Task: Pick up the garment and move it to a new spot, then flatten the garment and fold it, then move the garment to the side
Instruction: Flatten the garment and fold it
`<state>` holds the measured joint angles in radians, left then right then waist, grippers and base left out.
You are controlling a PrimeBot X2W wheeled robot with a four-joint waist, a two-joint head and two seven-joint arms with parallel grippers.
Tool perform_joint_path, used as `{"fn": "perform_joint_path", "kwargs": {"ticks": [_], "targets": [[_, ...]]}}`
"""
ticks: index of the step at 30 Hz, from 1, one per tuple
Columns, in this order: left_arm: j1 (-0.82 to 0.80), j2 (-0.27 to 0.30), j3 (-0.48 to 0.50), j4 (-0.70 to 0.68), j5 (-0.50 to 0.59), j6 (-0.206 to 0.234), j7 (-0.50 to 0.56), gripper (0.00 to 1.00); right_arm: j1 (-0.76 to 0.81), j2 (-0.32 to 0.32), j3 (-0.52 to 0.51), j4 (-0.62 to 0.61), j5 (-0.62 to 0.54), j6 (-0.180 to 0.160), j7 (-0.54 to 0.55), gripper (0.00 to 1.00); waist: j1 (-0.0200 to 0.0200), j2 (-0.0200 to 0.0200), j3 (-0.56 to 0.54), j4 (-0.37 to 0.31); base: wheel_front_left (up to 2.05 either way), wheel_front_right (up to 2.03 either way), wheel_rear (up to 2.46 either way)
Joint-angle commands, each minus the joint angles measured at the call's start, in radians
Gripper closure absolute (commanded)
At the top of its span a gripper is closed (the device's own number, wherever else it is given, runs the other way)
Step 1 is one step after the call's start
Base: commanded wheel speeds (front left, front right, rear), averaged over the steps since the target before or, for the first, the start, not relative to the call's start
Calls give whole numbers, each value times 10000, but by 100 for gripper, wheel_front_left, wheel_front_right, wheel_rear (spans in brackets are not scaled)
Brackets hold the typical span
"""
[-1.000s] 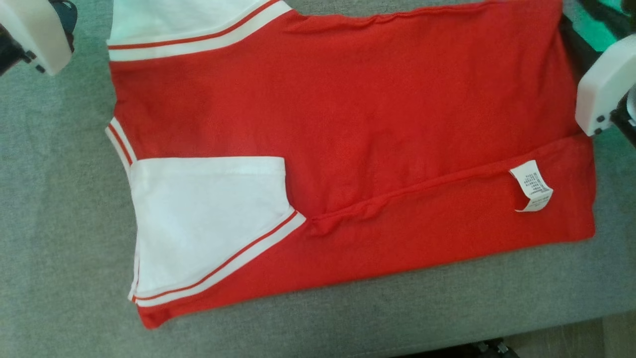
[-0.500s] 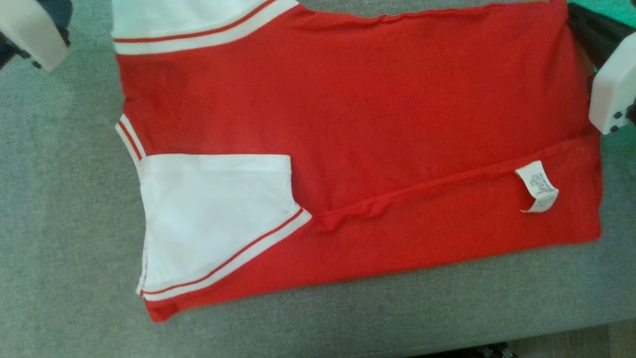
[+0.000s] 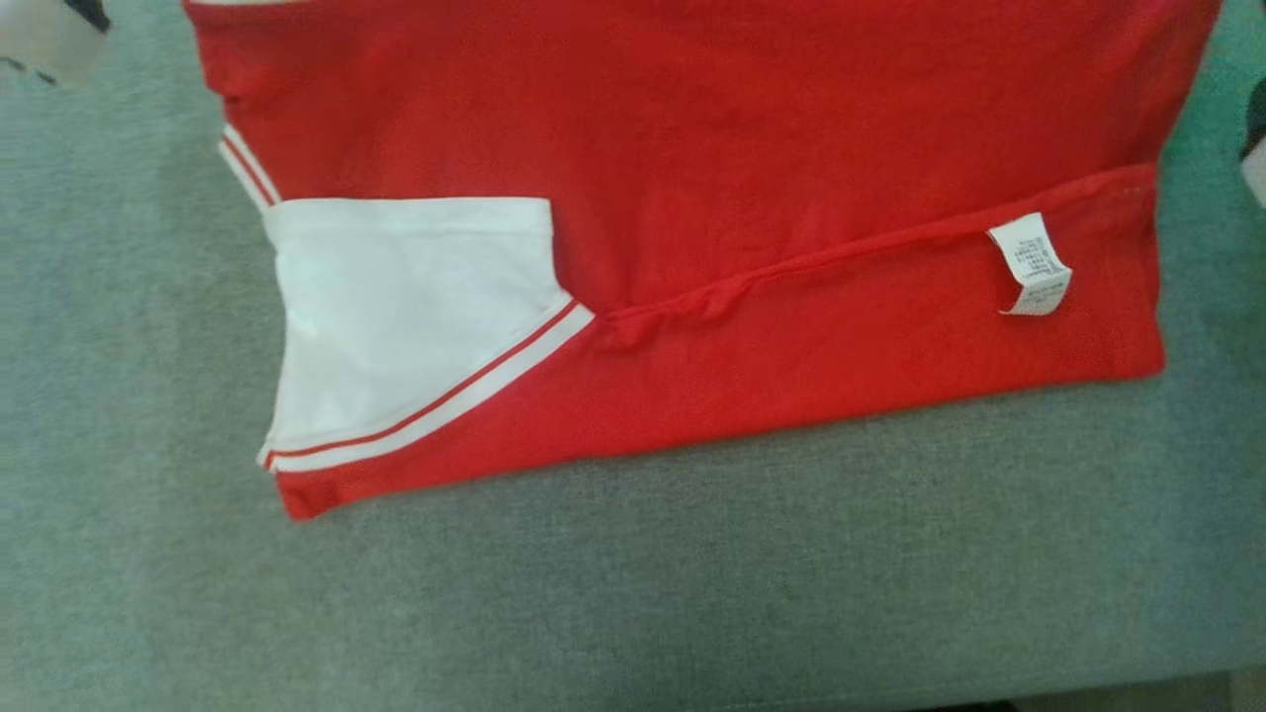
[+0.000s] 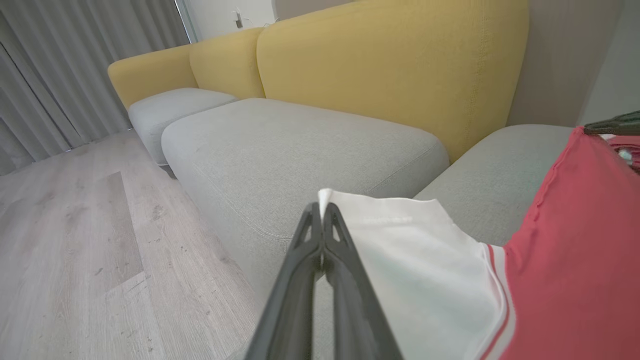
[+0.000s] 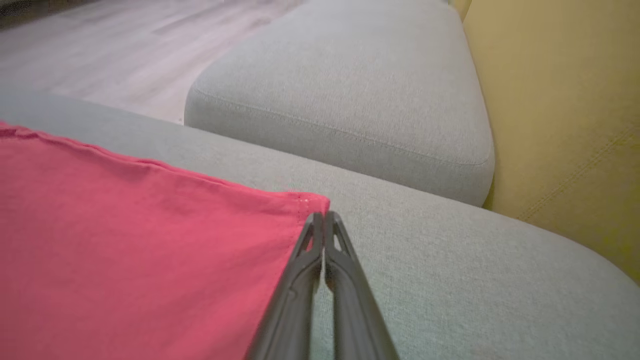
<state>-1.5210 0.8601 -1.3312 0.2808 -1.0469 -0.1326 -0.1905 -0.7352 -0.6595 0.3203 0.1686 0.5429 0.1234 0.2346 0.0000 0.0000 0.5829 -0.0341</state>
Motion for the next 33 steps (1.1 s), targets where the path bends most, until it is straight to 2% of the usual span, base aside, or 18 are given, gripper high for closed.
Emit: {"fn": "perform_joint_path", "kwargs": {"ticks": [1, 9, 13, 22, 29, 33], "targets": [[-96, 445, 510, -161, -136, 19, -164, 100, 530, -275, -189, -363, 99, 73, -160, 100, 0, 0, -153, 143, 0, 0, 0], [1574, 1273, 510, -1568, -709, 19, -647, 100, 2363, -307, -979, -1100, 213, 73, -348, 100, 0, 0, -719, 598, 0, 0, 0], [2616, 1624, 595, -2262, -657, 19, -702, 100, 3419, -184, -1517, -1466, 76, 73, -385, 100, 0, 0, -952, 812, 0, 0, 0], [5329, 1838, 1815, -3484, -178, 237, -710, 100, 5475, 427, -2941, -2196, -311, 73, -403, 100, 0, 0, -1297, 1093, 0, 0, 0], [6679, 1808, 1497, -3857, 229, 358, -711, 100, 6569, 852, -3496, -2566, -456, 73, -362, 100, 0, 0, -1434, 1211, 0, 0, 0], [7208, 1512, 1534, -3823, 410, 546, -712, 100, 7029, 1123, -3713, -2651, -569, 73, -321, 100, 0, 0, -1459, 1251, 0, 0, 0]]}}
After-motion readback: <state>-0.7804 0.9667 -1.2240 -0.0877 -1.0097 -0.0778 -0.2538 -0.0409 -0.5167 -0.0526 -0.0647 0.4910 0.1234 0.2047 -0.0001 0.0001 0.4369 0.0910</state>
